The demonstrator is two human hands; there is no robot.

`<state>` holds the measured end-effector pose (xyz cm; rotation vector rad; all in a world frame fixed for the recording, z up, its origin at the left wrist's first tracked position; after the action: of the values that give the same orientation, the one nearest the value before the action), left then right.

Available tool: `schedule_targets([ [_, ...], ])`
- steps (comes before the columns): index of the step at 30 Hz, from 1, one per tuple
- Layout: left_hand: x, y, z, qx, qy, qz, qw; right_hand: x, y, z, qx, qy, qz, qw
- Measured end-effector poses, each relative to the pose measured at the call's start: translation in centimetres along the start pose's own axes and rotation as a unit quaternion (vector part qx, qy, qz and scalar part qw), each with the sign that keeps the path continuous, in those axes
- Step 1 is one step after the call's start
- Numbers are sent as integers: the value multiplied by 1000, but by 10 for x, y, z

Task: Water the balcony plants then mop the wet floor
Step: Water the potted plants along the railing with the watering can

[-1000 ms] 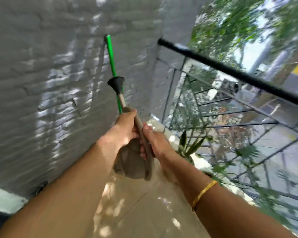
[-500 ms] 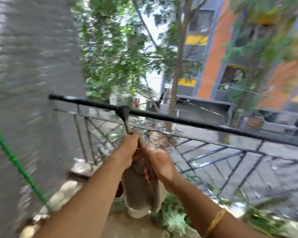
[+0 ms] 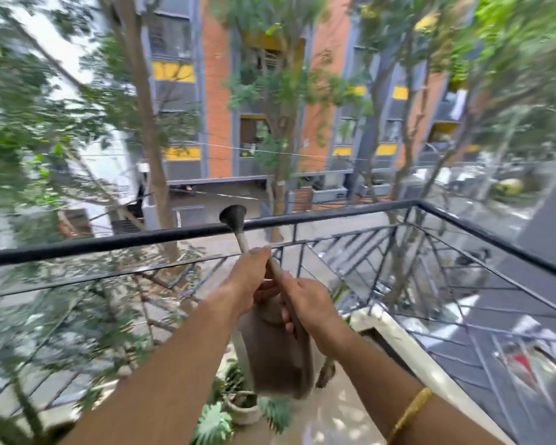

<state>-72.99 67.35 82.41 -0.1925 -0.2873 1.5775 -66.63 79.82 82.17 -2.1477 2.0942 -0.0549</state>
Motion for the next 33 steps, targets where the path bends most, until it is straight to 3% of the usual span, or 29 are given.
schedule_targets([
  [5,97,19,-25,-29,23,-84,996,-90,-3,28,8,-26,97,995],
  [16,259,86,-99,-70,0,-154,986,-245,50,104,64,-67,185,978],
  [26,355,193,-125,-84,23,-93,992,-345,158,145,52,-121,171,977],
  [33,393,244,-144,-104,-6,-72,992,-384,214,158,63,-222,150,961],
])
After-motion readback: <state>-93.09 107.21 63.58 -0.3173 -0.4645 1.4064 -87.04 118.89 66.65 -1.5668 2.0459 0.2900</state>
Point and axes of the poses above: each hand's wrist, its own y-axis towards the middle knuckle, its own x-axis out of the palm, z = x × y, the point moved 4 cm from there along y, towards the middle knuckle, and after that the axes turned 8 degrees about y, right-handed, at the moved point
